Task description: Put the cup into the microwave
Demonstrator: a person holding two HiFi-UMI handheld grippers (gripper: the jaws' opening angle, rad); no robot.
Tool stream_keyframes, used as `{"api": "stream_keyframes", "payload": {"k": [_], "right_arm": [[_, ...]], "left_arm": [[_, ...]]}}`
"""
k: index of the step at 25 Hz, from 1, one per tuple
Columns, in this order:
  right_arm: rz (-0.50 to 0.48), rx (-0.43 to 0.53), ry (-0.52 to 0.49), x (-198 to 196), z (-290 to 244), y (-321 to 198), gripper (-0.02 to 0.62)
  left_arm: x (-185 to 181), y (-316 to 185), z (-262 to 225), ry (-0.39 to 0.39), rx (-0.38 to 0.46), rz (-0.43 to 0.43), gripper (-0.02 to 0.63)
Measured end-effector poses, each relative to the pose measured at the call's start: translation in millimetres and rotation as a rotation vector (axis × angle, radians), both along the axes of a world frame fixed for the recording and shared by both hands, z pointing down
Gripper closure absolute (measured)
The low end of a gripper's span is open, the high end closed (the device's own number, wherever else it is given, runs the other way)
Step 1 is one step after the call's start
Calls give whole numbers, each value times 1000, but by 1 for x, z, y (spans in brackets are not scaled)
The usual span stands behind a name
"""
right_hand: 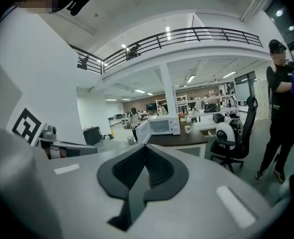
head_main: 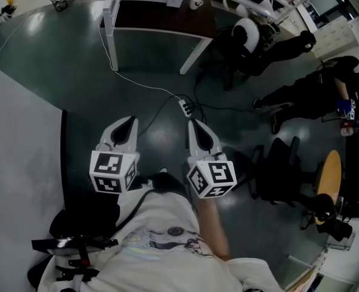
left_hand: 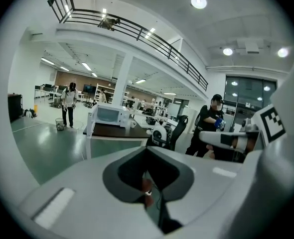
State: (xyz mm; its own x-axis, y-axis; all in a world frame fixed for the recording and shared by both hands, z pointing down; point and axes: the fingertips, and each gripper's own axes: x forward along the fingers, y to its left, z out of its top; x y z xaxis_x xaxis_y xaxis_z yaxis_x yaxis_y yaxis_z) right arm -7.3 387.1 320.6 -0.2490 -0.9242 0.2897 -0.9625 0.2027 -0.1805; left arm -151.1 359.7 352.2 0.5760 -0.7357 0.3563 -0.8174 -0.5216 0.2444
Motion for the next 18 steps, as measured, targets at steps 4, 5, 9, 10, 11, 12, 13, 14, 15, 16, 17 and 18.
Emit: {"api": "stream_keyframes", "payload": {"k": [4, 5, 9, 10, 11, 12, 13, 14, 15, 16, 17, 18], "right_arm": [[-11, -30, 0, -2, 12, -7, 594], [-16, -33, -1, 0, 15, -11, 594], [-58, -32, -19, 9, 27, -31, 594], [-70, -32, -24, 9, 29, -38, 594], [-82, -31, -30, 8, 32, -48, 594], [-94, -29, -37, 7, 33, -59, 594], [-106, -25, -44, 8, 33, -71, 594], [-117, -17, -52, 9, 31, -83, 594], [-129, -6, -59, 12, 28, -95, 594], [-140, 7, -64, 16, 24, -107, 594], [-148, 19, -68, 20, 20, -119, 594], [-154, 28, -73, 25, 17, -130, 594]], "left_arm": [[-5, -8, 15, 2, -33, -19, 606], [-3, -10, 20, 1, -39, -25, 606], [6, -18, 31, -20, -46, -61, 606], [6, -23, 33, -28, -45, -74, 606], [4, -30, 33, -37, -41, -89, 606], [2, -39, 32, -47, -36, -106, 606], [0, -50, 30, -56, -29, -125, 606], [-1, -61, 27, -65, -21, -141, 606], [0, -73, 23, -71, -12, -156, 606], [3, -85, 19, -76, -2, -168, 606], [6, -97, 13, -79, 11, -178, 606], [11, -109, 8, -80, 26, -185, 606]]}}
